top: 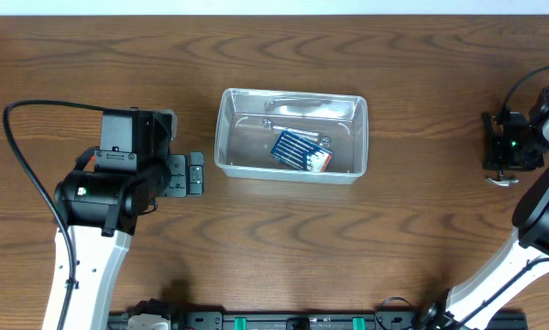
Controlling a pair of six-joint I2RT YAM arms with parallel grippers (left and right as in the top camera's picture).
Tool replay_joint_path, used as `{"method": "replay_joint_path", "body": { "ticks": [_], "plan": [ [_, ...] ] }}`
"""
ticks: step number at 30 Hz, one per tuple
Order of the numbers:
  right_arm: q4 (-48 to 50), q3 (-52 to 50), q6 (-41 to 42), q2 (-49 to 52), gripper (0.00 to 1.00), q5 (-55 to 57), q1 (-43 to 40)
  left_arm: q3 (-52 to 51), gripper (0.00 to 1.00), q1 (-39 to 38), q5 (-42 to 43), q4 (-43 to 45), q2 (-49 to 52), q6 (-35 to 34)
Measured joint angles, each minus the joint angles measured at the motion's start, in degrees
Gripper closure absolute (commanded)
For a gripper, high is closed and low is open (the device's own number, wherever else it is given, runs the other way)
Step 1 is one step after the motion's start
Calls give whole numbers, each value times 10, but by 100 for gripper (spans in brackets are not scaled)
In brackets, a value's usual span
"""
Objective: Pack container
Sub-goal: 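Move the right gripper to the hammer and grasp its handle, then carry the hammer into the container and release it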
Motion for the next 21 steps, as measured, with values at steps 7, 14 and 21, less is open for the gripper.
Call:
{"method": "replay_joint_path", "body": {
  "ticks": [7,14,21],
  "plan": [
    [0,0,0,0,55,0,0,0,2,0,0,0,0,0],
    [0,0,0,0,65,0,0,0,2,0,0,0,0,0],
    [0,0,1,0,74,0,0,0,2,0,0,0,0,0]
  ]
}}
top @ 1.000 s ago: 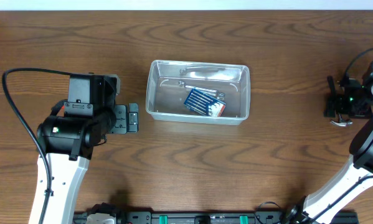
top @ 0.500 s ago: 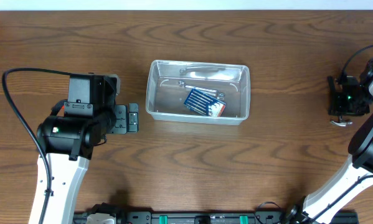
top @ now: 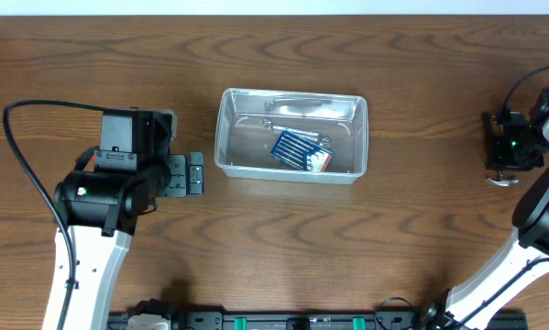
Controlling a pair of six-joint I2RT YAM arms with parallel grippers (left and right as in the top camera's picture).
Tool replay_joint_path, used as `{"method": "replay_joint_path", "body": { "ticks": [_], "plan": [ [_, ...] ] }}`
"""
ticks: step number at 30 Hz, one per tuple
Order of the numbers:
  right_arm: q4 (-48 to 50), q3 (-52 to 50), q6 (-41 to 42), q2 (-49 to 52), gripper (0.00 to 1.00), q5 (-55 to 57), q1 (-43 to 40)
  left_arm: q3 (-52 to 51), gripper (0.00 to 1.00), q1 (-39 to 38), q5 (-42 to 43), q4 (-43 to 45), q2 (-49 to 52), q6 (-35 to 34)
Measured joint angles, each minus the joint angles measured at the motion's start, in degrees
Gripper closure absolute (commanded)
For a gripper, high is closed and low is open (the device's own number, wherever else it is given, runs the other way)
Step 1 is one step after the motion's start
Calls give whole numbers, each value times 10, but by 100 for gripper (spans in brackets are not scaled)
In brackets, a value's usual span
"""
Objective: Pack container
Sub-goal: 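Carry the hammer into the container and release it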
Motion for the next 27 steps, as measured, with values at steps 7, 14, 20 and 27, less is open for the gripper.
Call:
{"method": "replay_joint_path", "body": {
  "ticks": [7,14,20,27],
  "plan": [
    [0,0,0,0,82,0,0,0,2,0,0,0,0,0],
    [0,0,0,0,87,0,0,0,2,0,0,0,0,0],
    [-1,0,0,0,97,0,0,0,2,0,0,0,0,0],
    [-4,0,2,-1,99,-5,1,0,2,0,0,0,0,0]
  ]
}}
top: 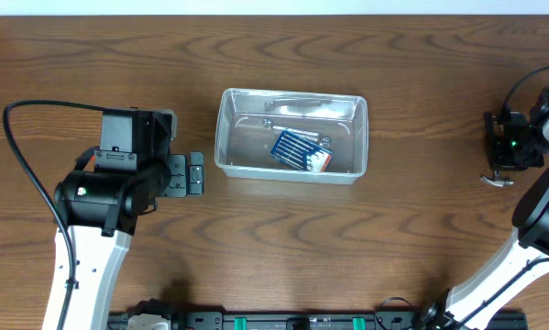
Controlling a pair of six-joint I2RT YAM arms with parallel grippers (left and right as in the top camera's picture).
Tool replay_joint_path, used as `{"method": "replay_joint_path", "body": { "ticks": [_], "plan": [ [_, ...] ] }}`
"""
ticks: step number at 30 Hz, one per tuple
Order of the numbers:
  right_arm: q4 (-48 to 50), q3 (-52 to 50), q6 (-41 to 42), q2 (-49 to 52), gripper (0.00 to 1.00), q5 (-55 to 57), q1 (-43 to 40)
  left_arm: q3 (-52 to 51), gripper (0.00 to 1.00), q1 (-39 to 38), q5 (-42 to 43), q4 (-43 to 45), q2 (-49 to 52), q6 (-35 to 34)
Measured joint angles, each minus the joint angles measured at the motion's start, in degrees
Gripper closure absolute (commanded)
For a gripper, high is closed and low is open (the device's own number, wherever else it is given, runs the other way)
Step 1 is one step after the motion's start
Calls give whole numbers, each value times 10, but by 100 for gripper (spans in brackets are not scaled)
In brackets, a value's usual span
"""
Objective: Pack container
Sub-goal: 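Carry the hammer into the container and release it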
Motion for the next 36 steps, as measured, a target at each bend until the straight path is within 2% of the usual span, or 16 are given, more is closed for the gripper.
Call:
{"method": "replay_joint_path", "body": {
  "ticks": [7,14,18,21,27,30,36],
  "plan": [
    [-76,32,19,0,99,-29,39,0,2,0,0,0,0,0],
    [-173,202,26,-11,99,-53,151,0,2,0,0,0,0,0],
    [-225,314,11,-36,99,-59,248,0,2,0,0,-1,0,0],
    [-239,367,-41,-59,99,-61,343,0,2,0,0,-2,0,0],
    [-228,373,-183,-66,99,-68,509,0,2,0,0,-3,0,0],
    [-224,365,-231,-42,99,-62,544,0,2,0,0,-4,0,0],
    [-223,356,-265,49,99,-62,544,0,2,0,0,-5,0,0]
  ]
}}
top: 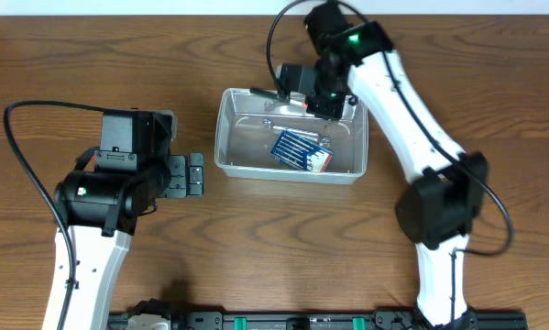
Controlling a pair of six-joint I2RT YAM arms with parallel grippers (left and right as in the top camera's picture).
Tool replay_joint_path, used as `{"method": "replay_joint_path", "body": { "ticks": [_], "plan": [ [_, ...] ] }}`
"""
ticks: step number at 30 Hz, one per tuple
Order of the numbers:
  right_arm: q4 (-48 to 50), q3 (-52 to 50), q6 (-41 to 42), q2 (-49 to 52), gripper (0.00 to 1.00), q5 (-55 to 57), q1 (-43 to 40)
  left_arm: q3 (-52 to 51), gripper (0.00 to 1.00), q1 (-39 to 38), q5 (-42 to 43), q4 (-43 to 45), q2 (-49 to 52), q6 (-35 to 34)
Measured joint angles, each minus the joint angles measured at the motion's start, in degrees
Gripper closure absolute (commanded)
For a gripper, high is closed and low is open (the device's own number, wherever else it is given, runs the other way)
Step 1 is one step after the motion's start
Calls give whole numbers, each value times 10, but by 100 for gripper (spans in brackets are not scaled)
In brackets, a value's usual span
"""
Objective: Pack container
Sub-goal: 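Carry the hammer into the container and release it, then withdraw the right arm to the upper right corner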
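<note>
A shiny metal container (225, 137) stands on the wooden table at centre back. Inside lie a blue packet (301, 149) and some silver metal pieces (297, 104) along the back wall. My right gripper (281, 89) hovers over the container's back left part, shut on a thin silver metal piece (258, 92) that sticks out to the left. The left gripper (196, 174) rests just left of the container with its jaws together and nothing in them.
The right arm (393, 92) reaches across the container's back right corner from its base at the front right. The left arm's black cable (17, 137) loops over the table at the far left.
My right gripper was at the table's far right edge with the silver piece by it. Now it is over the container's back left with that piece. The left arm has not moved.
At all three earlier moments my right gripper stayed at the far right edge with a small silver piece at its tip, shifting only slightly. The container held the blue packet throughout. Now the gripper and the piece are above the container.
</note>
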Motion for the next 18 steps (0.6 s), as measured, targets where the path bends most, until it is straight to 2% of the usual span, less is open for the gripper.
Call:
{"method": "replay_joint_path", "body": {
  "ticks": [10,11,13,14,18],
  "plan": [
    [12,-6,2,113,98,2,-25,0,2,0,0,-8,0,0],
    [19,-6,5,113,86,1,-28,0,2,0,0,-8,0,0],
    [19,-6,14,113,13,1,-33,0,2,0,0,-8,0,0],
    [19,-6,16,114,1,2,-36,0,2,0,0,-8,0,0],
    [19,-6,37,114,1,2,-43,0,2,0,0,-8,0,0]
  ]
}}
